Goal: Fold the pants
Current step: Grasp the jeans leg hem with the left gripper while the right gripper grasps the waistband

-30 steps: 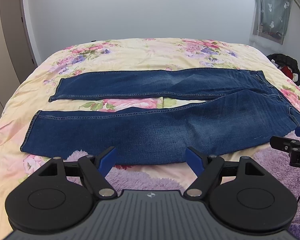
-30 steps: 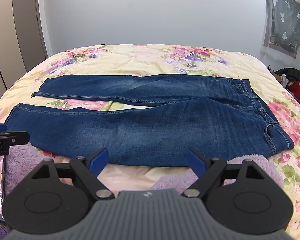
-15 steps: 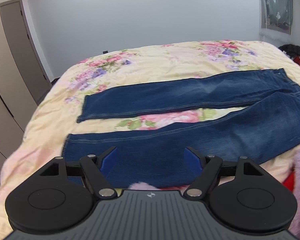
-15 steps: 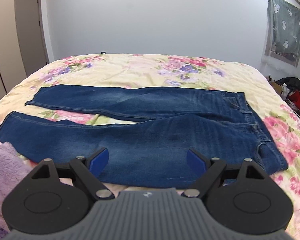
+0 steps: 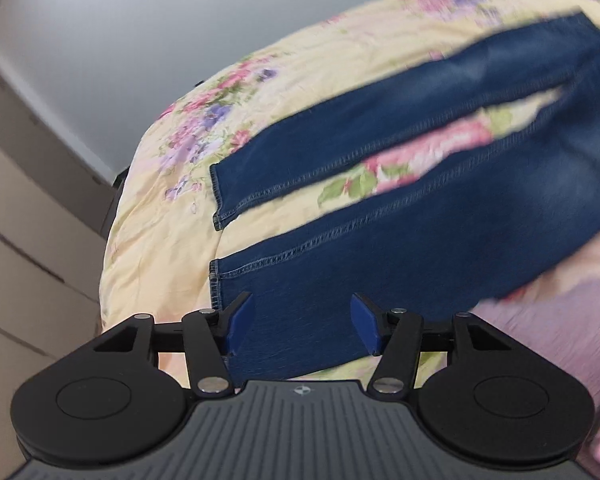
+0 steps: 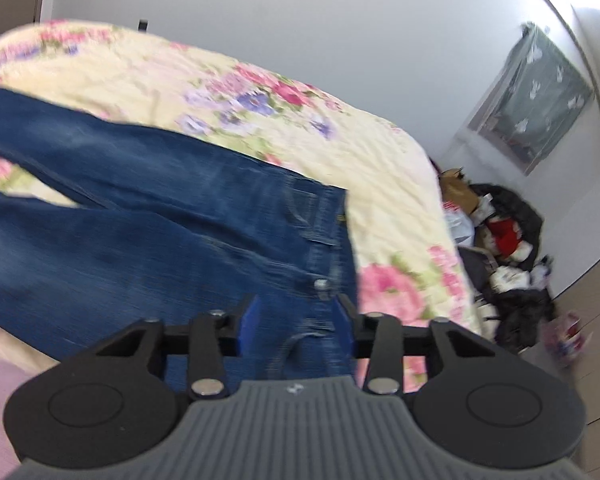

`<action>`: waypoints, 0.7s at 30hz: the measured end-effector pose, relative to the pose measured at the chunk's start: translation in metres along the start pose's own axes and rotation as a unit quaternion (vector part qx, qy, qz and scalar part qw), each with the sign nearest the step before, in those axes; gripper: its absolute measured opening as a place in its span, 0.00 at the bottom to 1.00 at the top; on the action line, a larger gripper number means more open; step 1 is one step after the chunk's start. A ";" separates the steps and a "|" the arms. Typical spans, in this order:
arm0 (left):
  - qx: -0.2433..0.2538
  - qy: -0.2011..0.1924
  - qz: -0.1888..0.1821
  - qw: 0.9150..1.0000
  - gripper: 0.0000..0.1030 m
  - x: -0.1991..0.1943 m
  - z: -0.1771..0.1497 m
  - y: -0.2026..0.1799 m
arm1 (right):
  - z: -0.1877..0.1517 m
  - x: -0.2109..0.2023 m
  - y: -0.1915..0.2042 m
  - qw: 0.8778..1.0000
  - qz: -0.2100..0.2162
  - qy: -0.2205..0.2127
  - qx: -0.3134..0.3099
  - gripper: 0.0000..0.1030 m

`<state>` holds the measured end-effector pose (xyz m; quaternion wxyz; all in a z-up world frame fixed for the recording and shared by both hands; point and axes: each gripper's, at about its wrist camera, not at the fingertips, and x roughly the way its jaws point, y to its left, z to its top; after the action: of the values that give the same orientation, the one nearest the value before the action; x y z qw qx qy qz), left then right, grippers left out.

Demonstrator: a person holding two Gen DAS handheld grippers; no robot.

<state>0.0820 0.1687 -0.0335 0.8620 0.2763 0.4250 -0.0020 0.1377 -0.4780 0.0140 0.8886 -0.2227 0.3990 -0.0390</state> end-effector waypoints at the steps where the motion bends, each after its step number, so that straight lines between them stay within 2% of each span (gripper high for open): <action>1: 0.028 0.008 0.003 1.000 0.64 0.009 -0.006 -0.003 | -0.005 0.008 -0.007 1.000 -0.005 0.007 -0.011 0.26; 5: 0.095 0.033 -0.010 0.995 0.64 0.037 -0.027 -0.010 | -0.033 0.037 -0.020 0.999 -0.023 0.034 -0.029 0.23; 7: 0.134 0.043 0.002 0.990 0.64 0.049 -0.037 -0.016 | -0.048 0.051 -0.021 0.998 -0.022 0.046 -0.022 0.21; 13: 0.235 0.086 -0.008 0.968 0.64 0.082 -0.062 -0.038 | -0.079 0.089 0.001 0.997 -0.003 0.074 -0.007 0.15; 15: 0.243 0.095 -0.007 0.965 0.64 0.093 -0.067 -0.042 | -0.083 0.097 0.006 0.997 -0.003 0.078 -0.004 0.14; 19: 0.234 0.095 0.014 0.968 0.64 0.111 -0.067 -0.050 | -0.084 0.105 0.010 0.996 0.001 0.084 -0.005 0.14; 21: 0.235 0.081 0.021 0.968 0.53 0.113 -0.067 -0.055 | -0.084 0.106 0.010 0.996 -0.001 0.086 -0.008 0.14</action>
<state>0.0920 0.1806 -0.1756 0.7355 0.4792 0.4750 -0.0618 0.1476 -0.5262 -0.1126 0.8492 -0.2261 0.4739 -0.0551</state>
